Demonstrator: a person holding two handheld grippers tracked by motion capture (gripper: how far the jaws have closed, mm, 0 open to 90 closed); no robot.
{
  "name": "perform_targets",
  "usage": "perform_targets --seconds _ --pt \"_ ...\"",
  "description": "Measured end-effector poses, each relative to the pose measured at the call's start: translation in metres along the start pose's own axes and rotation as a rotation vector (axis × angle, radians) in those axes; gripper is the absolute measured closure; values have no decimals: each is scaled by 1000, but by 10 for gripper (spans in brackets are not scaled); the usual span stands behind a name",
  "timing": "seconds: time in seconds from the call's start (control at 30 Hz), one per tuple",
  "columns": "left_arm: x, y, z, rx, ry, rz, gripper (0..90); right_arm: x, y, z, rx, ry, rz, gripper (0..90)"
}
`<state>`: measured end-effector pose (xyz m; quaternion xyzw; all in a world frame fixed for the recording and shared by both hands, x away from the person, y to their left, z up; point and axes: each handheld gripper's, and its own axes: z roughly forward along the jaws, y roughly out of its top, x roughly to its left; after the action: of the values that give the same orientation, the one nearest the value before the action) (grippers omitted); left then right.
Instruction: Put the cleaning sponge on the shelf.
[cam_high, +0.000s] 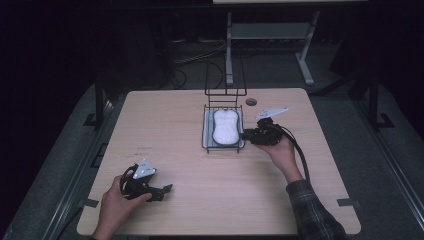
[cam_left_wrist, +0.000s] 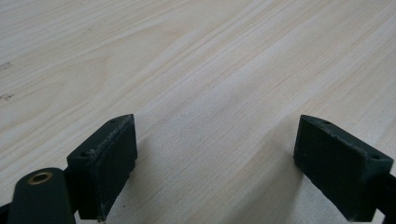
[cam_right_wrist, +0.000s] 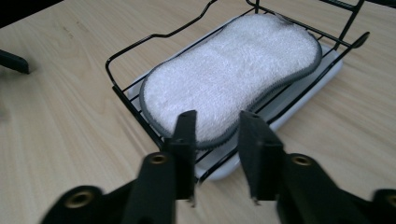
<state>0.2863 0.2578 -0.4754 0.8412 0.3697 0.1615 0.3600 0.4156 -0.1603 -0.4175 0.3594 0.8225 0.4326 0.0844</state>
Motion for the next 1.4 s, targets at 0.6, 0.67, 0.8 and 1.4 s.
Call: perform_targets --seconds 0.6,0.67,0.8,1.4 --pt "0 0 0 0 0 0 127 3 -52 -46 29 -118 20 275" --pt "0 0 0 0 0 0 126 3 -59 -51 34 -120 30 265" --pt "0 0 0 -1 0 0 127 4 -71 -61 27 -113 47 238" --pt "0 0 0 0 0 4 127 16 -120 -94 87 -207 63 88"
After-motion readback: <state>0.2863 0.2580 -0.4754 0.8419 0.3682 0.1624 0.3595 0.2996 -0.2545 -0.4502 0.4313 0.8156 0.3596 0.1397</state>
